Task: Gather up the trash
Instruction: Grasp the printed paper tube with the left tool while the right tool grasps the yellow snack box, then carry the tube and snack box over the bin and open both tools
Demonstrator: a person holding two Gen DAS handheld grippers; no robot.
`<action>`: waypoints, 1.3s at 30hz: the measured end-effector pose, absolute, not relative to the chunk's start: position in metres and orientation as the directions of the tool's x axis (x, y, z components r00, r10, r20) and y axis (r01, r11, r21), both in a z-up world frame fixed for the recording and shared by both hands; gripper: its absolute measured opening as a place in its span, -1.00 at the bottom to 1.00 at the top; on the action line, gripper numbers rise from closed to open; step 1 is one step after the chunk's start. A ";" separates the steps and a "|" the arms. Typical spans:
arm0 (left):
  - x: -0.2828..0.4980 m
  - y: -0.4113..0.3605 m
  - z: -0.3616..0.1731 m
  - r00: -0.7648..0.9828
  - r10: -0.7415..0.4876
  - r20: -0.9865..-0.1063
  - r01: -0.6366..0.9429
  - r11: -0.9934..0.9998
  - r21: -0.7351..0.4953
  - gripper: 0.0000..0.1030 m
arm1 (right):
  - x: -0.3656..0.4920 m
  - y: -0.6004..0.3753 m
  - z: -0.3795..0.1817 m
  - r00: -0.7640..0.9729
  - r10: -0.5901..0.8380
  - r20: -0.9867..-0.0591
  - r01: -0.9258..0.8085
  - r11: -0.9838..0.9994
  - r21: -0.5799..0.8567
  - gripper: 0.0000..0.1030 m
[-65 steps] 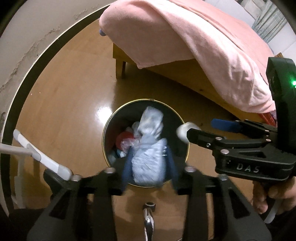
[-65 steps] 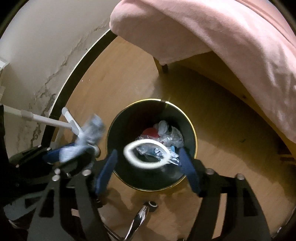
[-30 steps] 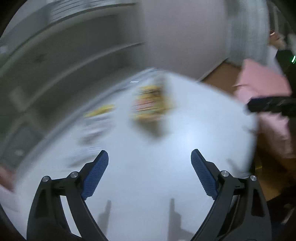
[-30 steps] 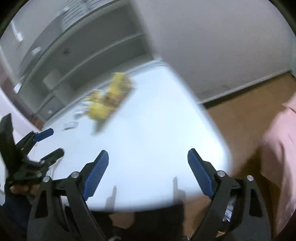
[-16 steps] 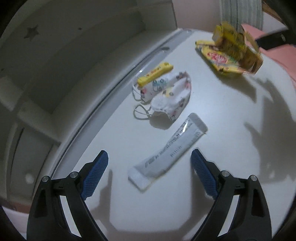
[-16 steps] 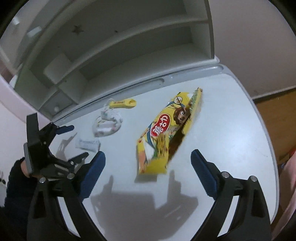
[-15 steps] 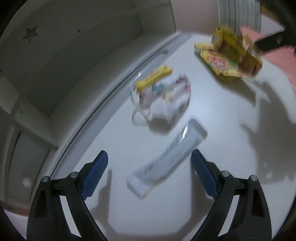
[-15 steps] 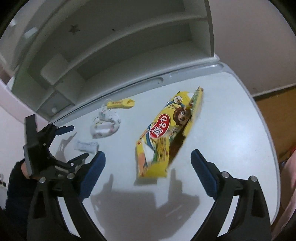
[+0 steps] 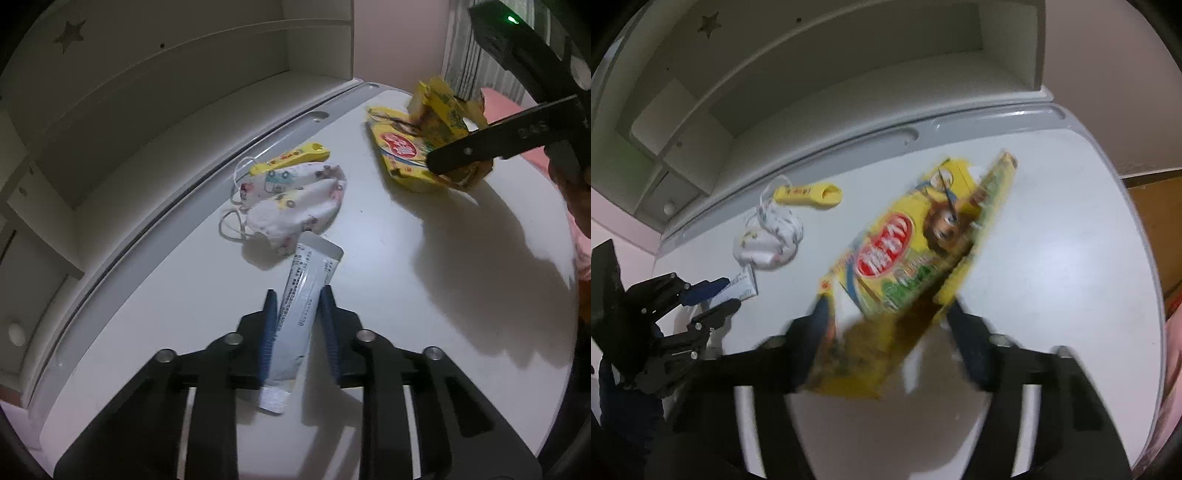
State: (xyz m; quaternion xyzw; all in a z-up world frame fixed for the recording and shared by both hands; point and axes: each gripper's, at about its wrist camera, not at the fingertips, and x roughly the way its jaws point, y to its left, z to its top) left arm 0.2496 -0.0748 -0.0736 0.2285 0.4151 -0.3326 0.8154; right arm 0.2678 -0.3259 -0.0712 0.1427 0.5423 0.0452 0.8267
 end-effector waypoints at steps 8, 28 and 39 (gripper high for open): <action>0.206 -0.078 -0.064 0.466 -0.308 -0.830 0.659 0.747 0.093 -0.78 | 0.231 -0.333 -0.056 0.463 0.222 -0.858 0.048 0.960 0.275 -0.84; 0.024 -0.340 -0.025 0.292 -0.643 -0.708 0.873 0.481 -0.077 -0.78 | -0.074 -0.558 -0.048 0.569 -0.108 -0.815 0.484 0.845 0.226 -0.84; -0.071 -0.513 -0.149 0.005 -0.607 -0.795 0.962 0.221 -0.163 -0.78 | -0.217 -0.654 -0.185 0.369 -0.149 -0.917 0.756 0.623 0.202 -0.84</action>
